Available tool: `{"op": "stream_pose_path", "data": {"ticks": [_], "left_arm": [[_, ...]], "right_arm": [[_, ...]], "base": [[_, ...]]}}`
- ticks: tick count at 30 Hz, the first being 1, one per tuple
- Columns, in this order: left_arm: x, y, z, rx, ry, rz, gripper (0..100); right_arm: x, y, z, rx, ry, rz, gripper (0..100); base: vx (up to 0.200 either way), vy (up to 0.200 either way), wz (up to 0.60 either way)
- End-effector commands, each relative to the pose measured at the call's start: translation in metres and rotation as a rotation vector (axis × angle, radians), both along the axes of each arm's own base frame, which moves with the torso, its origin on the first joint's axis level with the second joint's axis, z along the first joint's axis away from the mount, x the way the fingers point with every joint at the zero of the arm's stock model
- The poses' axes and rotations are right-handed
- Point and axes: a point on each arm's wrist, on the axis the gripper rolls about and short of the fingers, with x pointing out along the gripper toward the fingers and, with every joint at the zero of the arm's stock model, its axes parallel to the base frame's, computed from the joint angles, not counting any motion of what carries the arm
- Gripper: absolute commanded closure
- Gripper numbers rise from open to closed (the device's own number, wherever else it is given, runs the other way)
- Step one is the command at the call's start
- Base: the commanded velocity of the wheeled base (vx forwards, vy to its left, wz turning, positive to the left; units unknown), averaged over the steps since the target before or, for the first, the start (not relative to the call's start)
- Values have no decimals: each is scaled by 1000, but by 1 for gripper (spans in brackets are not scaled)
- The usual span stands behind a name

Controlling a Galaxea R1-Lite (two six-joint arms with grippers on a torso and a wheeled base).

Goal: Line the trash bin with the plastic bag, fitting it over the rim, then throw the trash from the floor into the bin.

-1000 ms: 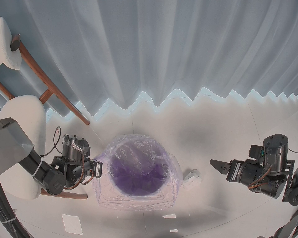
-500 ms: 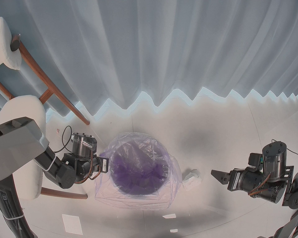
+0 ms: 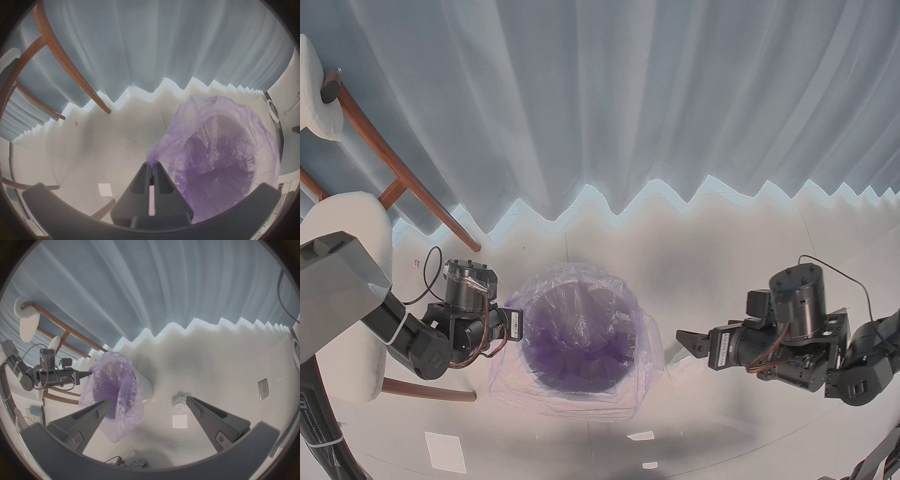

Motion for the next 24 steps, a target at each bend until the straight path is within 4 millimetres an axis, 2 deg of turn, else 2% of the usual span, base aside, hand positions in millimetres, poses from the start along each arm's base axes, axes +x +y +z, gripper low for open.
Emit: {"op": "stream_pose_path", "data": {"ticks": [1, 8, 19, 24], "left_arm": [[-14, 4, 18, -42, -33, 14, 100], [-20, 8, 9, -67, 10, 38, 100], [-20, 8, 9, -81, 8, 42, 100], [-21, 7, 7, -105, 23, 57, 100]], "right_arm": [[25, 29, -28, -55, 57, 20, 0], [33, 35, -41, -70, 83, 19, 0], [54, 60, -54, -84, 75, 24, 0], [59, 65, -58, -90, 77, 24, 0]], "base": [[0, 0, 0], [0, 0, 0], [0, 0, 0], [0, 0, 0]]}}
